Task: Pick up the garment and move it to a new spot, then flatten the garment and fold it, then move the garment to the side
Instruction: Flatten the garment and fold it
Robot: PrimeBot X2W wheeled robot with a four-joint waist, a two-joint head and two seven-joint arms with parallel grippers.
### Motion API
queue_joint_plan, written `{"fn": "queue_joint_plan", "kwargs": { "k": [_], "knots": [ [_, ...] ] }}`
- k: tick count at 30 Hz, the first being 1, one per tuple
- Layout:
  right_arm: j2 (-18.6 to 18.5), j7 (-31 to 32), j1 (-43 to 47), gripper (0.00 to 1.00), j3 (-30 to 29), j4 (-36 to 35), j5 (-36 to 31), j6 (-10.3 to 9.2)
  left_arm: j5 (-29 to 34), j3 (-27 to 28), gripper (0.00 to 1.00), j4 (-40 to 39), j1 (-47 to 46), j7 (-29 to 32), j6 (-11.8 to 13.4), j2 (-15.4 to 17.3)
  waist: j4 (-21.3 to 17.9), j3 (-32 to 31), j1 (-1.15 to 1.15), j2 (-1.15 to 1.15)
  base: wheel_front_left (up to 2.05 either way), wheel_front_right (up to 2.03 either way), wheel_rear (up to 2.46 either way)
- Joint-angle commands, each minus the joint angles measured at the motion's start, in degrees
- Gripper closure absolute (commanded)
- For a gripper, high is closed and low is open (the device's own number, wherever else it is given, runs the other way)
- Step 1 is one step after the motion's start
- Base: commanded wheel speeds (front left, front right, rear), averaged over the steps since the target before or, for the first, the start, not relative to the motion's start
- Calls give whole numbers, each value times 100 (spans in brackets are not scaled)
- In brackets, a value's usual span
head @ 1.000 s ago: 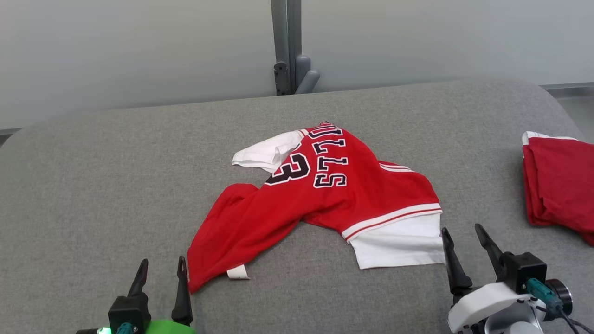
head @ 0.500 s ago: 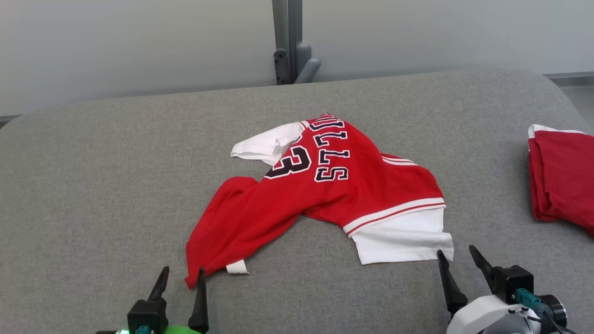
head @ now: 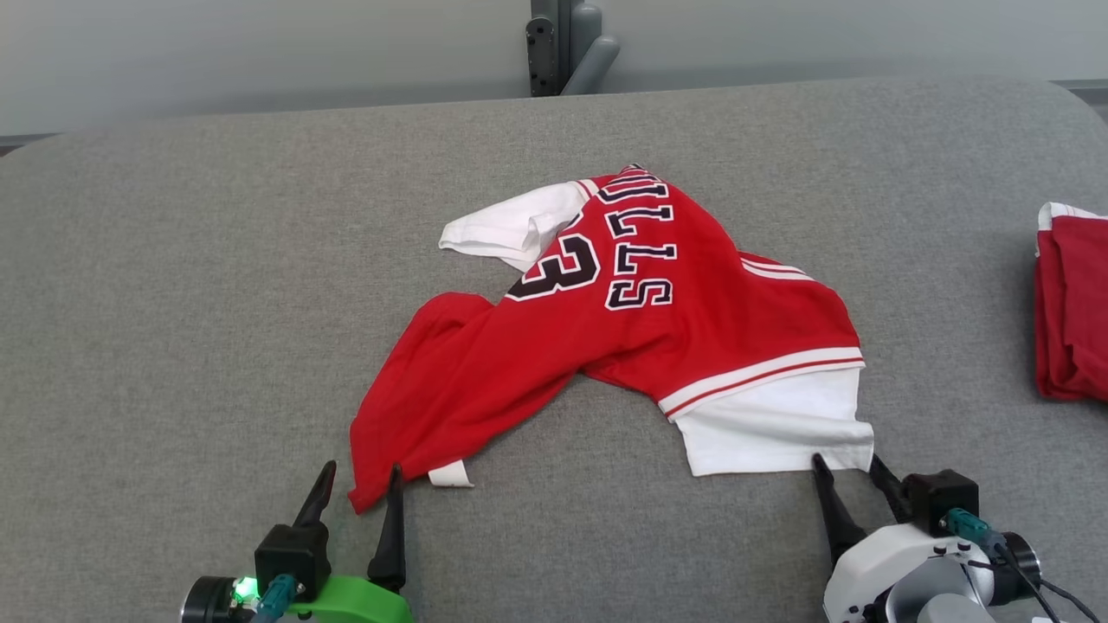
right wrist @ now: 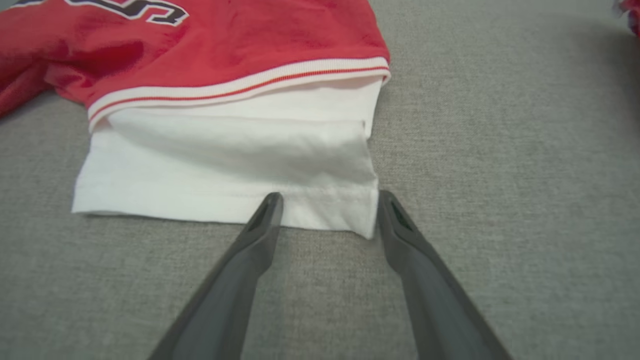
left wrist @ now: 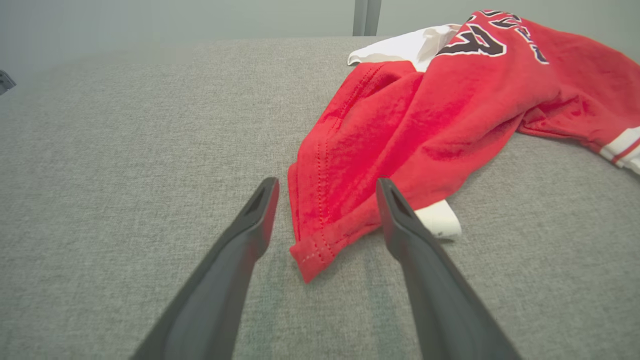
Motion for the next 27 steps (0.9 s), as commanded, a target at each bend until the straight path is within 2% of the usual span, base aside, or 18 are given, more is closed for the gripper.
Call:
{"fn": "queue_joint_plan", "kwargs": {
  "k": [1,7,18,27],
  "knots": [
    [-24,-15,-60,100,23,37,65,-7,-16,-8,0,16,-65,3,-23,21,40,39,0,0,0,0,0],
    [-202,-15,299,100,-75,-182,246,-7,-228,-117,0,39,110,3,-69,21,9,-52,0,0,0,0,0],
    [-598,-15,615,100,214,-404,539,-7,-1042,-42,0,356,189,3,162,23,-199,6,0,0,0,0,0],
    [-660,-15,470,100,334,-440,579,-7,-1054,-50,0,728,-26,3,52,23,-274,28,0,0,0,0,0]
  ]
}}
